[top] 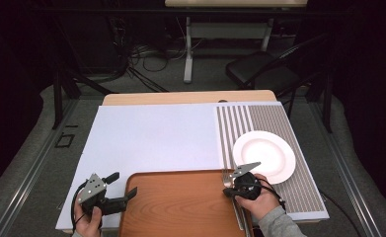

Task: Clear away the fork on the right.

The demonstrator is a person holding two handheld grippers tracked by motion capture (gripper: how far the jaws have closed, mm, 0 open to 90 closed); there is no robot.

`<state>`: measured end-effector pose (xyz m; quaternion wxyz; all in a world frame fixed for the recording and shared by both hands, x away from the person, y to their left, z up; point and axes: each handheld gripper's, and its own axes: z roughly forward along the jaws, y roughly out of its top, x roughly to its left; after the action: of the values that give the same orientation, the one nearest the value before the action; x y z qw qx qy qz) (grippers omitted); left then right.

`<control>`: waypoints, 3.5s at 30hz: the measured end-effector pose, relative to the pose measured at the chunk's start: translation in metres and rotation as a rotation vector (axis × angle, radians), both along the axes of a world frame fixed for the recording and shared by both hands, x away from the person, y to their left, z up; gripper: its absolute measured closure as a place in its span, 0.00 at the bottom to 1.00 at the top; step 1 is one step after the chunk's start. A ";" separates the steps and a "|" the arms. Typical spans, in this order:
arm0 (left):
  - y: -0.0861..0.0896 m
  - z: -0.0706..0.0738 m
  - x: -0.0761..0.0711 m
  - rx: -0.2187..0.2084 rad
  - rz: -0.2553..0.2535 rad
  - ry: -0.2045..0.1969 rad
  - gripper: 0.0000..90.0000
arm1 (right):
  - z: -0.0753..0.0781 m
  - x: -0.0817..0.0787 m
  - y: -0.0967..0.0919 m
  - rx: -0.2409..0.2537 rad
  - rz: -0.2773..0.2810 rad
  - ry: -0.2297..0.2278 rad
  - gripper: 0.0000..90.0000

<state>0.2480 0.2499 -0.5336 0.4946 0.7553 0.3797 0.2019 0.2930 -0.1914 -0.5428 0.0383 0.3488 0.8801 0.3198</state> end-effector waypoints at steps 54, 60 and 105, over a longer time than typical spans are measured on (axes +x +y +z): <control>0.001 0.000 0.000 0.001 0.001 0.001 0.17 | 0.039 0.003 -0.067 0.219 -0.163 -0.380 0.22; 0.000 0.000 0.000 0.000 0.000 0.002 0.17 | 0.043 0.001 -0.095 0.176 -0.242 -0.424 0.10; 0.000 0.000 0.000 0.007 -0.003 0.000 0.17 | 0.023 -0.020 -0.088 -0.240 -0.133 -0.534 0.00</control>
<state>0.2484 0.2502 -0.5338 0.4924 0.7576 0.3778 0.2023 0.2733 -0.2795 -0.5194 0.3303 0.3021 0.8456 0.2908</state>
